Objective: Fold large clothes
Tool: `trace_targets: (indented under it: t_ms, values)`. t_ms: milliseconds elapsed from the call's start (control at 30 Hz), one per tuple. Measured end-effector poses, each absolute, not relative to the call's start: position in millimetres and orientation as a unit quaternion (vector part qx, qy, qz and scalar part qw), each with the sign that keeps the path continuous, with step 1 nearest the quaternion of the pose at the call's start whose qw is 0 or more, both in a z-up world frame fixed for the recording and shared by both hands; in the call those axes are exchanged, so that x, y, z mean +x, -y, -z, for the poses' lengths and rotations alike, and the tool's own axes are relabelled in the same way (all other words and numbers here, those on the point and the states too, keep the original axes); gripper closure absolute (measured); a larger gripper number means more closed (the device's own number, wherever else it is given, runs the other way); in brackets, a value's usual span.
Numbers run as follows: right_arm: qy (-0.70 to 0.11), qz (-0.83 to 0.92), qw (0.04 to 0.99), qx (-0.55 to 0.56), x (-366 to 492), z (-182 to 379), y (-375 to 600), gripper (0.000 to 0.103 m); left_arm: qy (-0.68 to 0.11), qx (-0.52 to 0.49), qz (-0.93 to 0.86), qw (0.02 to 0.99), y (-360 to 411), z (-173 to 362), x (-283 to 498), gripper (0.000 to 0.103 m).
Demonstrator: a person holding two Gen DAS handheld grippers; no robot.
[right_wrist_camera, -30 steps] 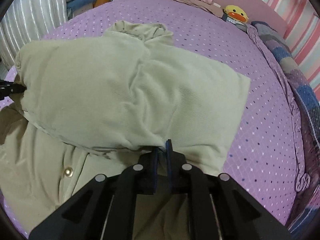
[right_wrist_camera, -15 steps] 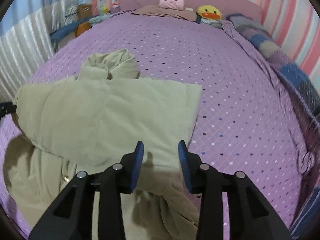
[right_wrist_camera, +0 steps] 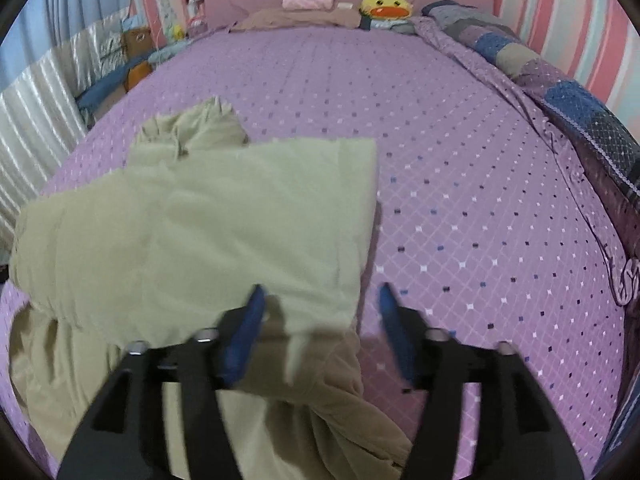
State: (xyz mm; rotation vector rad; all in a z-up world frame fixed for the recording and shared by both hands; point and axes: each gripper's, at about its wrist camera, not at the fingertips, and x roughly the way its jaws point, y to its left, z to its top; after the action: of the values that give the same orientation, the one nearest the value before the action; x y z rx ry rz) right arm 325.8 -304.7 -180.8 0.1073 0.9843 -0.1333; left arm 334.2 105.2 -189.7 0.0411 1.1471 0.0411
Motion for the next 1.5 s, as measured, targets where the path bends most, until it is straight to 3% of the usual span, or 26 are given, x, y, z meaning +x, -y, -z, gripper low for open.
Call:
trace_targets:
  t_ms: [67,167,200,333,467,700,800,900,1500]
  values:
    - [-0.455,0.067,0.886,0.059,332,171,299,0.030,-0.512,0.022,-0.016,0.858,-89,168,335,0.022]
    - [-0.441,0.074,0.891,0.076,347,161,287,0.013,-0.486,0.018,0.002,0.874,-55,142,351,0.012]
    - [-0.438,0.074,0.892,0.084,353,159,283,0.013,-0.486,0.009,0.013,0.874,-40,138,362,0.006]
    - [-0.444,0.073,0.886,0.110,388,162,261,0.008,-0.483,0.016,0.033,0.875,10,143,398,0.004]
    - [-0.436,0.099,0.892,0.062,416,174,242,0.007,-0.485,0.069,0.008,0.872,34,171,430,0.004]
    - [-0.388,0.134,0.911,0.039,454,187,228,0.006,-0.477,-0.002,-0.006,0.879,24,184,477,0.004]
    - [-0.426,0.146,0.893,0.012,469,224,225,0.005,-0.487,0.022,-0.039,0.872,26,215,483,0.004]
    - [-0.393,0.145,0.908,0.016,461,233,225,0.003,-0.494,0.003,-0.049,0.868,18,242,478,0.006]
    - [-0.399,0.113,0.909,0.049,475,274,233,0.001,-0.437,-0.008,-0.045,0.898,14,279,473,0.003]
